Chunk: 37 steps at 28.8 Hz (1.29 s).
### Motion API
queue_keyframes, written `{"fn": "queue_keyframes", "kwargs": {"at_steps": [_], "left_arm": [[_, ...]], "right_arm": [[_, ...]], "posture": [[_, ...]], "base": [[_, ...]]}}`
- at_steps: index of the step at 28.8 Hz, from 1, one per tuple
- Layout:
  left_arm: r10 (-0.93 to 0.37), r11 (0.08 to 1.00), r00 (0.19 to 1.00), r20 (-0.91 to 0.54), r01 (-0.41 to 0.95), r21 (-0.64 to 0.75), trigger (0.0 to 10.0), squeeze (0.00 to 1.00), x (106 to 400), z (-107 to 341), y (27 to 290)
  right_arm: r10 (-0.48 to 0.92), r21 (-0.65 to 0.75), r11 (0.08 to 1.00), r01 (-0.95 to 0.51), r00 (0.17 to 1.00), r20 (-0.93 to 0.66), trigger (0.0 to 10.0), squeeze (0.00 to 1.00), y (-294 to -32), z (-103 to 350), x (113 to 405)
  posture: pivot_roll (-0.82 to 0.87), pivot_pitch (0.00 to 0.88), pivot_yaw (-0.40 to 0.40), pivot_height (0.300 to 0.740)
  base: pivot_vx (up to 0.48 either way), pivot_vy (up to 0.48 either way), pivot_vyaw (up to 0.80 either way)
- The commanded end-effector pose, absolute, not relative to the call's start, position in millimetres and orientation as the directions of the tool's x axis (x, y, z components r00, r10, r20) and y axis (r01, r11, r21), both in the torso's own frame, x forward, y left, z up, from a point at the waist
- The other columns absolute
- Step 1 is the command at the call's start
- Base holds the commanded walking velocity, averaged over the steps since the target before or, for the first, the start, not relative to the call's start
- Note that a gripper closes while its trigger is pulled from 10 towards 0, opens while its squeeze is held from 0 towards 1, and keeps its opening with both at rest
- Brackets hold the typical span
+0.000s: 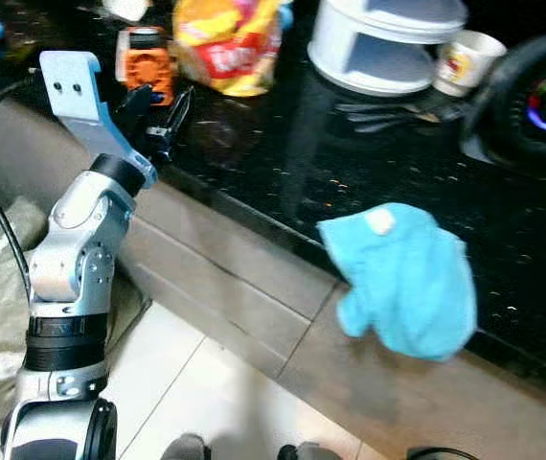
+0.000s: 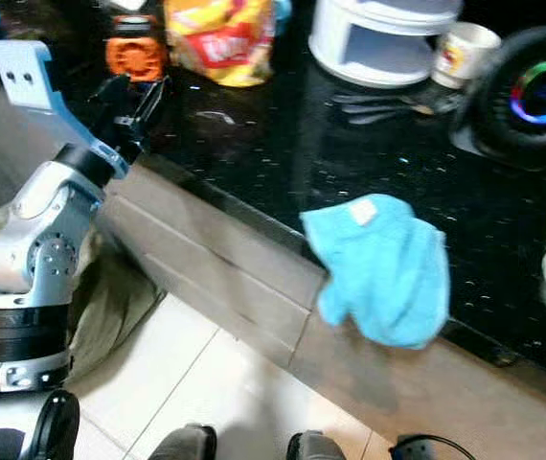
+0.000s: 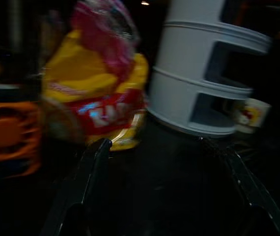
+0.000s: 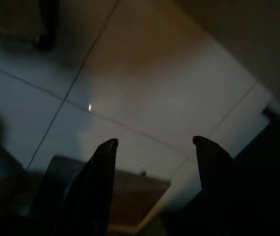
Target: Kitchen organization
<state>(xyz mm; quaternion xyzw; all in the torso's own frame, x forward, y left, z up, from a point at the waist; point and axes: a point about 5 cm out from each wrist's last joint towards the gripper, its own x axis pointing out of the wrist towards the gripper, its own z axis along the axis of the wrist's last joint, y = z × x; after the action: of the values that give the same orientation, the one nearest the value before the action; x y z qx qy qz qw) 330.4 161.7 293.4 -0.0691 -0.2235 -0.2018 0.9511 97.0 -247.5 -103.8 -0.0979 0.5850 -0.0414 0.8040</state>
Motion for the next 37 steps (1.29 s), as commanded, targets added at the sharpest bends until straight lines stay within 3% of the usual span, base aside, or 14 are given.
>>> {"fn": "queue_keyframes", "kwargs": {"at_steps": [1,6,14,32,37], "left_arm": [[-0.371,0.902,0.810,0.453,0.431,-0.033,10.0,0.00,328,294,160],[-0.385,0.899,0.798,0.464,0.439,-0.007,10.0,0.00,327,299,159],[-0.390,0.900,0.786,0.480,0.436,0.016,10.0,0.00,326,304,159],[-0.389,0.907,0.761,0.519,0.414,0.072,10.0,0.00,321,321,161],[-0.374,0.918,0.765,0.525,0.385,0.094,10.0,0.00,321,323,162]], "right_arm": [[-0.170,-0.193,0.979,-0.060,0.268,-0.948,10.0,0.00,-244,-108,84],[-0.172,-0.193,0.980,-0.054,0.267,-0.948,10.0,0.00,-244,-108,84],[-0.171,-0.191,0.980,-0.051,0.268,-0.948,10.0,0.00,-244,-108,85],[-0.164,-0.183,0.982,-0.041,0.283,-0.945,10.0,0.00,-239,-107,92],[-0.166,-0.186,0.982,-0.044,0.291,-0.942,10.0,0.00,-239,-107,95]], "posture": [[0.12,0.182,-0.070,0.740],[0.12,0.176,-0.071,0.740],[0.12,0.176,-0.067,0.740],[0.14,0.165,-0.068,0.740],[0.14,0.166,-0.067,0.740]], "base": [[0.000,0.000,-0.80],[0.000,0.000,-0.80],[0.000,0.000,0.00],[0.000,0.000,-0.80],[0.000,0.000,0.00]]}}
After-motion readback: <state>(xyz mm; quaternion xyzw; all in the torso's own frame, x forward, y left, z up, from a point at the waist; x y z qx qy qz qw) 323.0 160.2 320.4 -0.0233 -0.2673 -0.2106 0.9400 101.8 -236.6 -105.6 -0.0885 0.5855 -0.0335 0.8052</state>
